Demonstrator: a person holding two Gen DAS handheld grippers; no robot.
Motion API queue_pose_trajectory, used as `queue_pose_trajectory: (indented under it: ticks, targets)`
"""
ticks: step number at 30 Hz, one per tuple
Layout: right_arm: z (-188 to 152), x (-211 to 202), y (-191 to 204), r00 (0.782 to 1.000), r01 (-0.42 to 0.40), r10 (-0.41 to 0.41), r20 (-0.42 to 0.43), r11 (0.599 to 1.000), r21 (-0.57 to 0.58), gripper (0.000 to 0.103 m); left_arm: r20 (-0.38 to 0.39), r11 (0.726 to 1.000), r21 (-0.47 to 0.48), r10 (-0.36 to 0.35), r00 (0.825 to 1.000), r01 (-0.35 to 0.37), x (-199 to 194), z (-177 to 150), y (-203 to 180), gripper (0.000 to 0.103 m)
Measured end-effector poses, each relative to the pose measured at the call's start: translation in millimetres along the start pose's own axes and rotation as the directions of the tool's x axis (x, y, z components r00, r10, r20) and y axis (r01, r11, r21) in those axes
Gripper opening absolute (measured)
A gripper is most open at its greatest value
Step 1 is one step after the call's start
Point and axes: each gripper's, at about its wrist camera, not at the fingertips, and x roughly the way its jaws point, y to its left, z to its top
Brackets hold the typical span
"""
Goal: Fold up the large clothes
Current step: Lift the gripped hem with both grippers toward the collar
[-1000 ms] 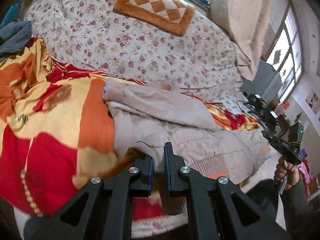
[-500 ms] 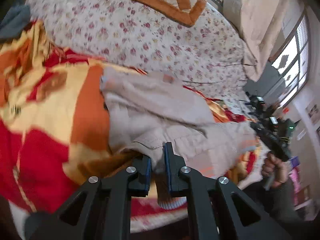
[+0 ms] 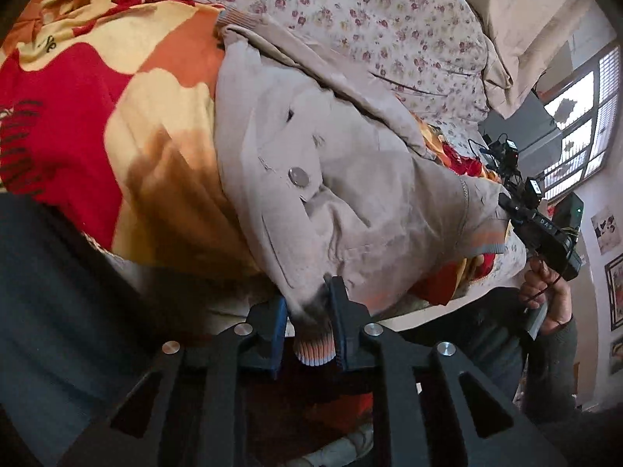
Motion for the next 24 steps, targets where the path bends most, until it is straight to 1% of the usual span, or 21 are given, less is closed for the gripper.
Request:
queue_pose_trajectory:
  ticks: [3, 5, 8, 10, 13, 17, 18, 24]
  targets:
    - [-4.2, -6.1, 2.1, 1.0, -0.005, 0.005, 0.0, 1.0, -0.006, 0.008, 0.001, 1.0, 0.007, -0.005, 1.0, 0.005, -3.8, -0.2, -4.9, 0.006]
    - [-5.7, -9.1, 3.4, 1.0, -0.011, 0.011, 0.0, 1.0, -0.009, 0.008, 0.004, 1.0, 0.024, 0.006, 1.0, -0.006, -7.6, -0.9, -8.2, 0.0]
    - [-8.1, -14.7, 5.3, 1.0, -0.029, 0.029, -0.004, 0.999, -0.014, 0.008, 0.016, 0.999, 0.037, 0.014, 1.0, -0.015, -18.9, 2.4, -17.8, 0.0]
    - [-9.0, -19.8, 6.8, 0.999, -0.033, 0.033, -0.005, 0.999, -0.026, 0.008, 0.034, 0.998, 0.056, 0.006, 0.999, -0.008, -31.4, 8.1, -27.0, 0.0]
    - [-6.8, -29.5, 9.3, 0.999, -0.043, 0.043, 0.004, 0.999, -0.034, 0.008, 0.067, 0.996, 0.089, -0.032, 0.997, 0.026, -54.9, 20.5, -41.4, 0.0]
    - [-1.6, -40.0, 11.7, 0.998, -0.053, 0.053, 0.02, 0.998, -0.044, 0.008, 0.119, 0.99, 0.13, -0.066, 0.991, 0.051, -80.9, 39.7, -55.7, 0.0]
    - [-0.1, -41.6, 11.9, 0.998, -0.058, 0.059, 0.023, 0.997, -0.044, 0.008, 0.135, 0.989, 0.14, -0.069, 0.988, 0.05, -86.5, 47.2, -58.4, 0.0]
    - [8.6, -42.2, 15.9, 0.995, -0.091, 0.092, 0.03, 0.995, -0.033, 0.008, 0.179, 0.982, 0.185, -0.084, 0.98, 0.05, -105.2, 82.2, -68.9, 0.0]
